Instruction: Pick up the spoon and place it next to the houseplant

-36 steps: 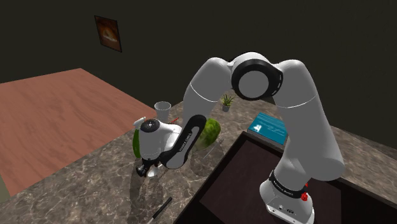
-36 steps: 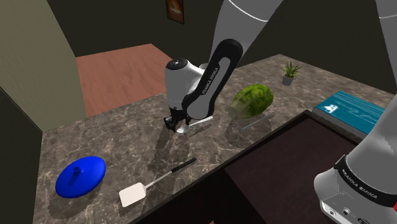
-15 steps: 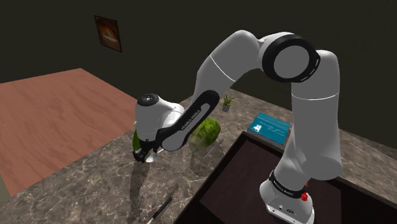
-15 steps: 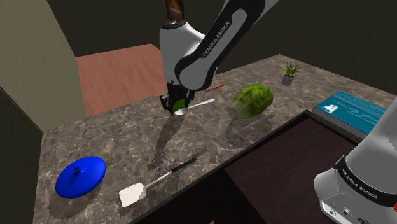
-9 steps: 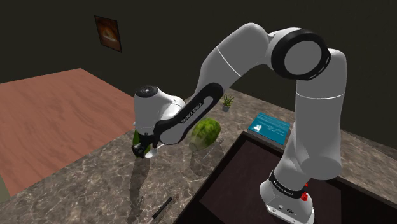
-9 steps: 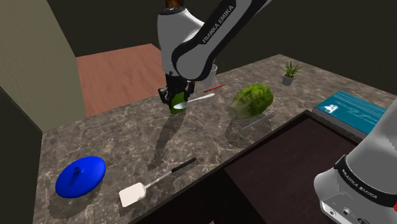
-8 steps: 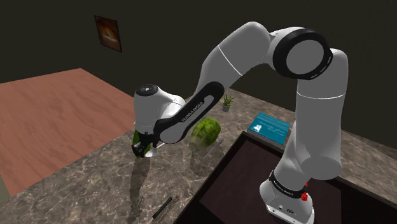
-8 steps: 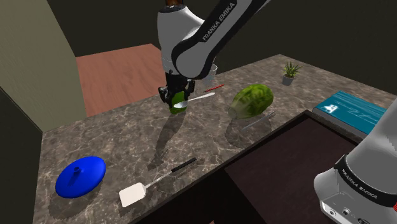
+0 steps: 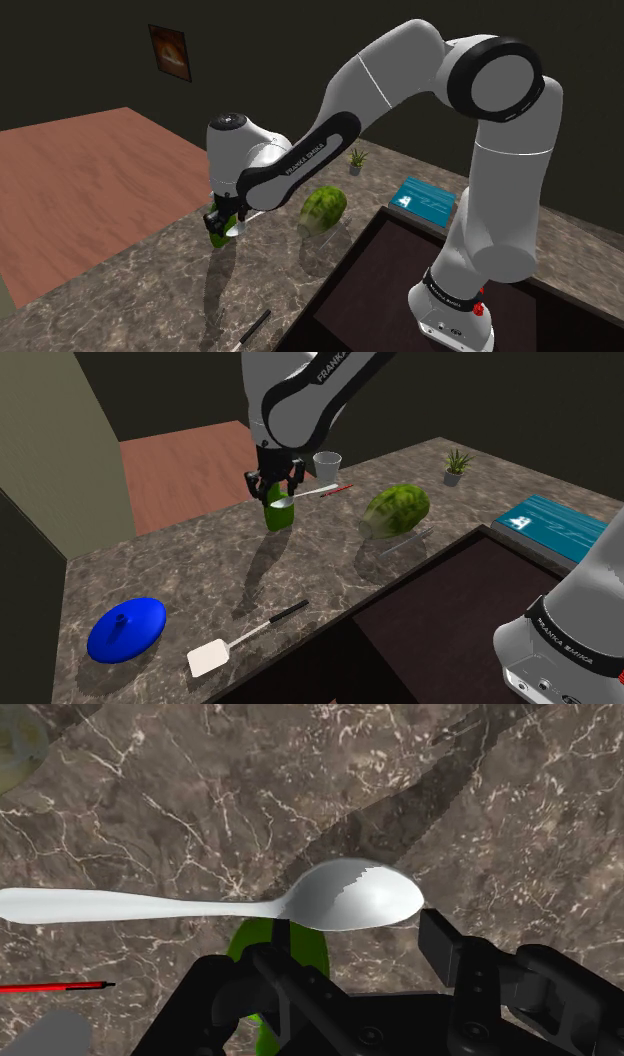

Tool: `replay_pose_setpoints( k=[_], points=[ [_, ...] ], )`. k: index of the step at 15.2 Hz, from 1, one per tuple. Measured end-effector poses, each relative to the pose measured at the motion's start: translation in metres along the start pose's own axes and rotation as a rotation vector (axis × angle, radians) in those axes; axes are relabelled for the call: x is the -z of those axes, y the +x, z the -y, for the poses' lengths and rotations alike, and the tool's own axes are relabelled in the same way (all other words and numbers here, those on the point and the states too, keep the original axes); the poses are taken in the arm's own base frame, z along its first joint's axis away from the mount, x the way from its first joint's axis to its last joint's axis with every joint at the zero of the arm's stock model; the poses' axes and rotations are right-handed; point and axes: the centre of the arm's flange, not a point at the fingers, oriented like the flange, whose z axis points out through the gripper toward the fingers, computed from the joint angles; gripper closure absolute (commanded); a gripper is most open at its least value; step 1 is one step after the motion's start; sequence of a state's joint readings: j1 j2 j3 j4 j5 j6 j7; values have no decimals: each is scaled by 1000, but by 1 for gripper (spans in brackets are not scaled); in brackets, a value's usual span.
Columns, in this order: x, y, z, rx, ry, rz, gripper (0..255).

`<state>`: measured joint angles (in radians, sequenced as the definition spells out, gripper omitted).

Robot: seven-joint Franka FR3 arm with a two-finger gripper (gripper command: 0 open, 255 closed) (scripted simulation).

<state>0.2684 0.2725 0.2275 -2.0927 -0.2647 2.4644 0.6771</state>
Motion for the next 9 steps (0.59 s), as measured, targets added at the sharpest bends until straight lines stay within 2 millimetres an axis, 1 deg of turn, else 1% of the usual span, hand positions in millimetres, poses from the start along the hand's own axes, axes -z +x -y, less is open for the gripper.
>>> replay_pose_setpoints(
  k=[4,5,6,9],
  points=[
    [21,2,-1,0,0,0,255],
    [24,2,-1,0,0,0,255],
    [26,2,-6,0,0,0,255],
    [26,-4,-41,-1,0,0,255]
  ],
)
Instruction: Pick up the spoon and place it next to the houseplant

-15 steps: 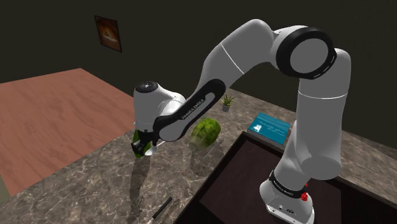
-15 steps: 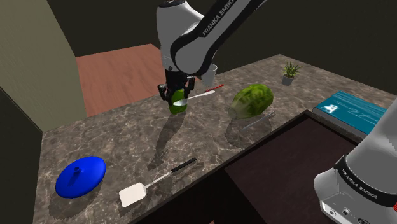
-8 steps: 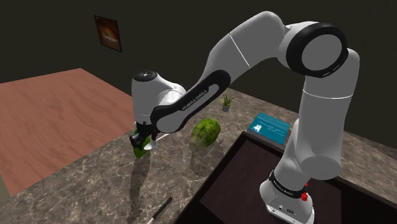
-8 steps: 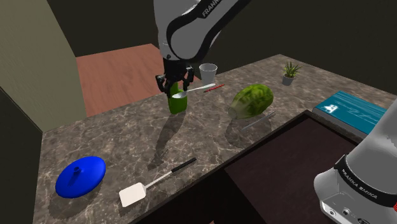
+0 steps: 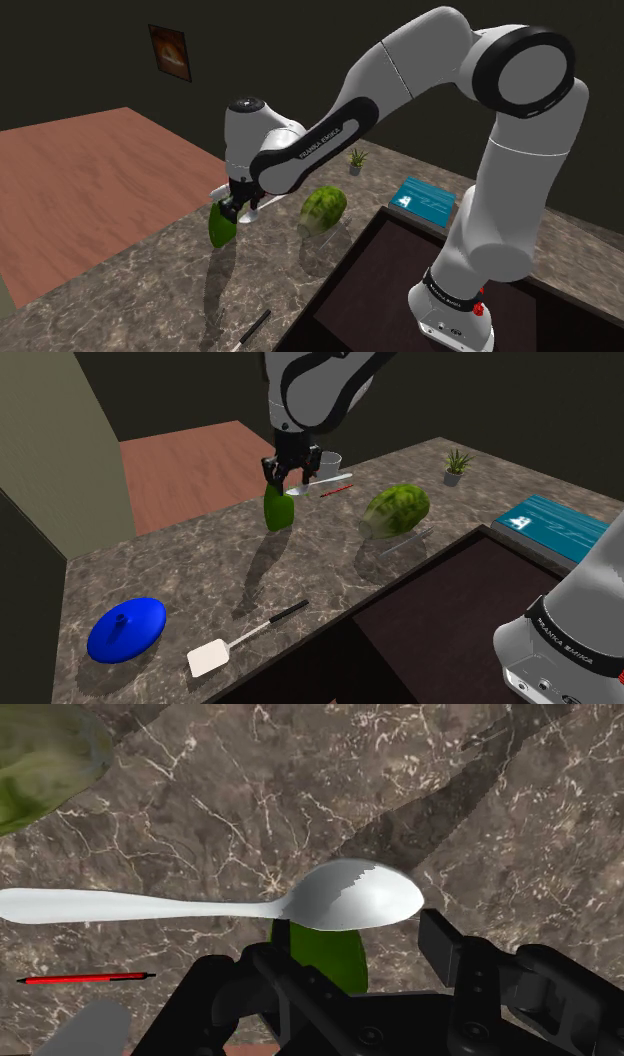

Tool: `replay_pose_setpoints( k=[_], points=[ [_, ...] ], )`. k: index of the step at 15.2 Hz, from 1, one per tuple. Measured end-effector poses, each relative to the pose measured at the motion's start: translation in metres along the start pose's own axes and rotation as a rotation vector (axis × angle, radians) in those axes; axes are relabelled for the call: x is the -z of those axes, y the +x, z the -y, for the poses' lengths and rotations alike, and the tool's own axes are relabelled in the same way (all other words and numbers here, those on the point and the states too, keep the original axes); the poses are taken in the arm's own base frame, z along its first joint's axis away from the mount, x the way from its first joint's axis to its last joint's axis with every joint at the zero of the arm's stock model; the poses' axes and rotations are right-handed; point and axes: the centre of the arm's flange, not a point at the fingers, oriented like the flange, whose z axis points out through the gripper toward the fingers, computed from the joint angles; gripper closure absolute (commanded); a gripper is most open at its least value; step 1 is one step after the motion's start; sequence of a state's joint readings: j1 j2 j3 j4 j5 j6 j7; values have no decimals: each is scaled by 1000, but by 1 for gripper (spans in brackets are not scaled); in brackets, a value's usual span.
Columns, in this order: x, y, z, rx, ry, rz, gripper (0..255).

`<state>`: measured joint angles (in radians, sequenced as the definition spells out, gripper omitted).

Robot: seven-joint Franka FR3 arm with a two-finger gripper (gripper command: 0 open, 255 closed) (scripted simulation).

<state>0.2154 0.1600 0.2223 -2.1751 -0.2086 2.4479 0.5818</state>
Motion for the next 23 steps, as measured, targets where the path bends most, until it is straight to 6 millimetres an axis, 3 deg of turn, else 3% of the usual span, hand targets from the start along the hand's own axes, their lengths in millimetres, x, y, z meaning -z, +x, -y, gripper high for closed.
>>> replay_pose_setpoints(
  k=[23],
  points=[
    [-2,-51,-299,-1,0,0,255]
  ],
)
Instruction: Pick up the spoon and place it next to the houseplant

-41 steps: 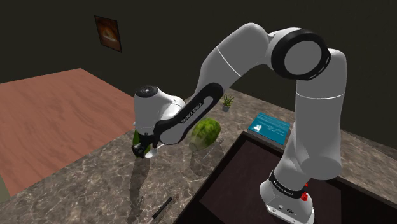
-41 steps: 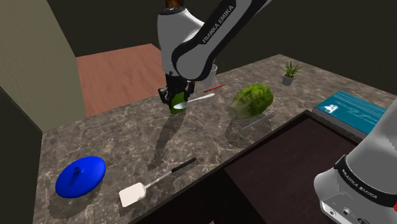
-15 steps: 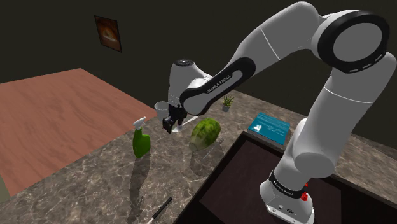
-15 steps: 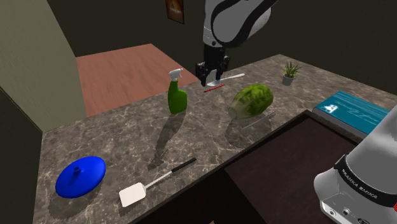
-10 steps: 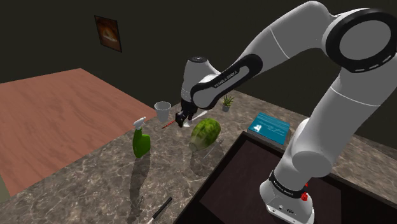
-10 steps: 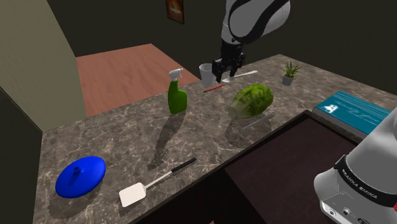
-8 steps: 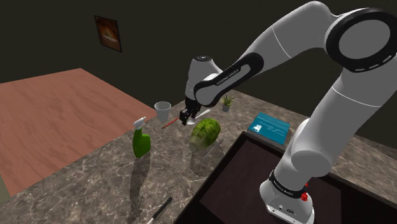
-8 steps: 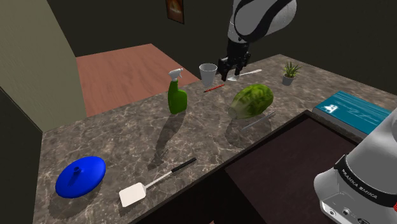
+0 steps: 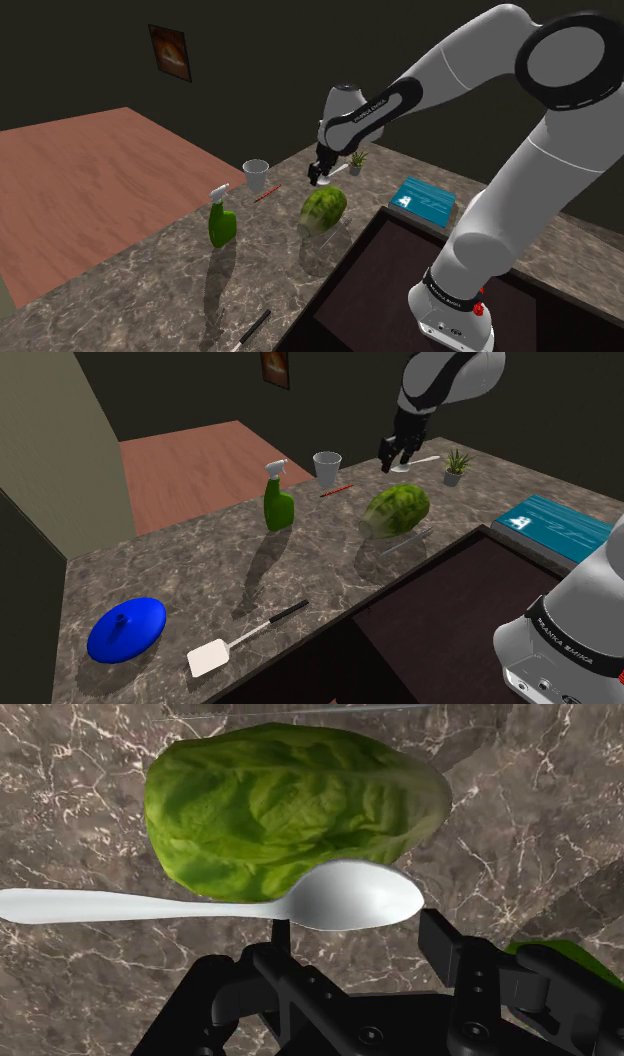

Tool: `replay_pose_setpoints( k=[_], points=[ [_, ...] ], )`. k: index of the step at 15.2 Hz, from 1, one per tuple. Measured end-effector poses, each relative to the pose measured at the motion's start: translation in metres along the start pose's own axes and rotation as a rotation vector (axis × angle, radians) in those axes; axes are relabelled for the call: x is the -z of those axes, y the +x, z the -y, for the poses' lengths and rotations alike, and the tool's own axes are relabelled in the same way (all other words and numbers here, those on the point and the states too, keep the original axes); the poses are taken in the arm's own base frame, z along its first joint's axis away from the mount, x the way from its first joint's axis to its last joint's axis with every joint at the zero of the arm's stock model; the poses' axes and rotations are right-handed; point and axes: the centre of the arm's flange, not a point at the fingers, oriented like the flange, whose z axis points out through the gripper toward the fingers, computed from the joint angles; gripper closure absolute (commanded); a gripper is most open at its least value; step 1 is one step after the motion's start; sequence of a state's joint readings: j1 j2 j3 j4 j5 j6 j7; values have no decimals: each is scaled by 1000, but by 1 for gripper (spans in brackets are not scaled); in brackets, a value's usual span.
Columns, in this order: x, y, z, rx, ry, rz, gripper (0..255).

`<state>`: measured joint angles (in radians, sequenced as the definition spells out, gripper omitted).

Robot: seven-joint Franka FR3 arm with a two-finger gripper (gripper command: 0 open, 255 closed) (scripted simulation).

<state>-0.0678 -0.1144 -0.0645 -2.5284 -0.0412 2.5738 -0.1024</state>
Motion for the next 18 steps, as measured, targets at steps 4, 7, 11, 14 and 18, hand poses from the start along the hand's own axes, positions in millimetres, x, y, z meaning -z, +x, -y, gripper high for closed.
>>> replay_pose_setpoints(
  k=[4,7,11,14,18],
  points=[
    [-2,-7,-51,-1,0,1,255],
    [-2,-13,-92,-1,0,0,255],
    [-1,-20,-143,0,0,0,255],
    [-3,-28,-181,0,0,1,255],
    [-4,-34,-230,0,0,0,255]
  ],
)
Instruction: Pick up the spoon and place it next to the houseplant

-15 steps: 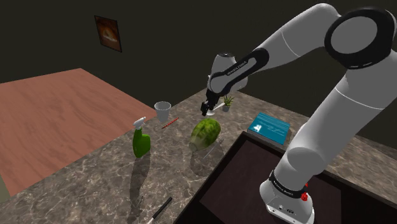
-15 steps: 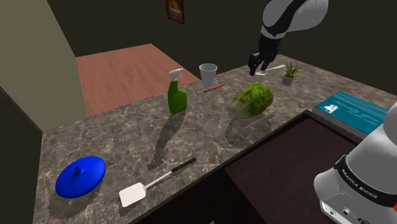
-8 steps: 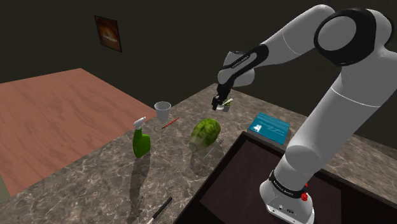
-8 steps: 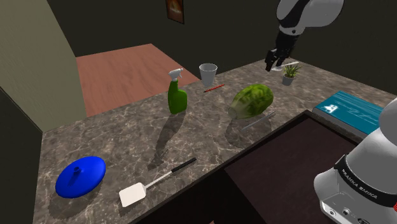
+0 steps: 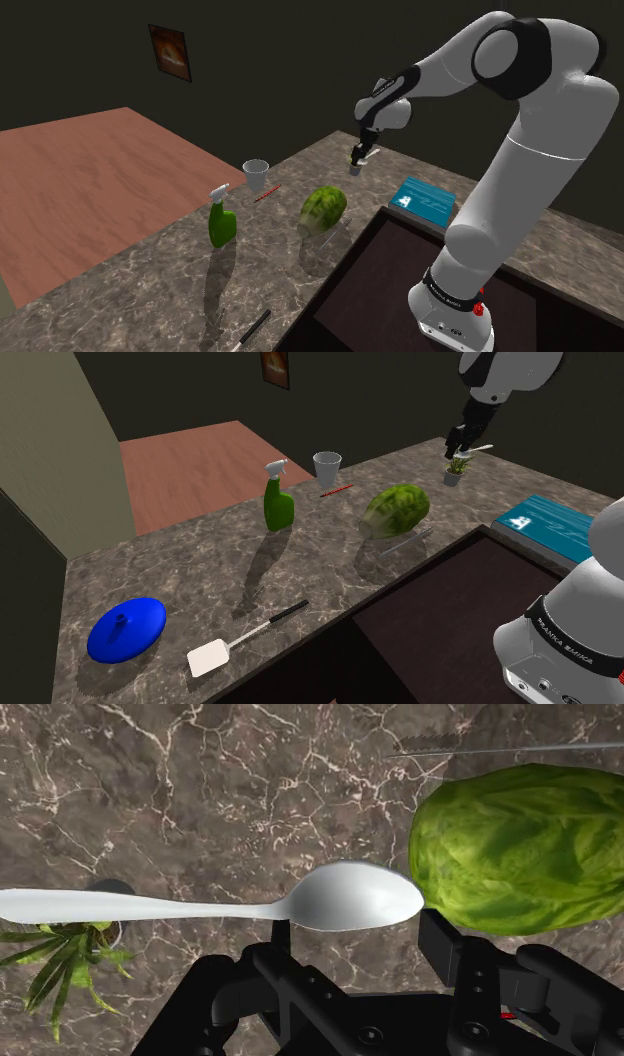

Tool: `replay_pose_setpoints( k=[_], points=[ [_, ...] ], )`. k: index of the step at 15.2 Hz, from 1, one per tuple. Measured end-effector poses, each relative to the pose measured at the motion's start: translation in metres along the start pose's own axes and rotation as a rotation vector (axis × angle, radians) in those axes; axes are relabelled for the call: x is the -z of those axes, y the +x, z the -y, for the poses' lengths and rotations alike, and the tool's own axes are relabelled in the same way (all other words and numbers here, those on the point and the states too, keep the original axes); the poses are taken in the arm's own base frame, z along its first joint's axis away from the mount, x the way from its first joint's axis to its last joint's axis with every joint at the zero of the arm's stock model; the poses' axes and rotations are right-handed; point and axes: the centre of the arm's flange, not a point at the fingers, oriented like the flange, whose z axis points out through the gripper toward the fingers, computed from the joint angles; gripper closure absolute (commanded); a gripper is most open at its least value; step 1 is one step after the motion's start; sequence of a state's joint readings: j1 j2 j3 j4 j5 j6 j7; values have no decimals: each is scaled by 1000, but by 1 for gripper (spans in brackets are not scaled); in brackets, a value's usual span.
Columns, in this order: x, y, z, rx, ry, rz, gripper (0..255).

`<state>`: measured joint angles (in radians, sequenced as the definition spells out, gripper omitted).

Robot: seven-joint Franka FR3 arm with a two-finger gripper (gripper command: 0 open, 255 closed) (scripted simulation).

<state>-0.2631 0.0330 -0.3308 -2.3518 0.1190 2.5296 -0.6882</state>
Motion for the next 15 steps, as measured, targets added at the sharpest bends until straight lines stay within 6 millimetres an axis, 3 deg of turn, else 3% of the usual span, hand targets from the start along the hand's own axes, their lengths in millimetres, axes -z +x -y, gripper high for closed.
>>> replay_pose_setpoints(
  k=[15],
  points=[
    [-4,-36,-200,0,0,1,255]
  ],
)
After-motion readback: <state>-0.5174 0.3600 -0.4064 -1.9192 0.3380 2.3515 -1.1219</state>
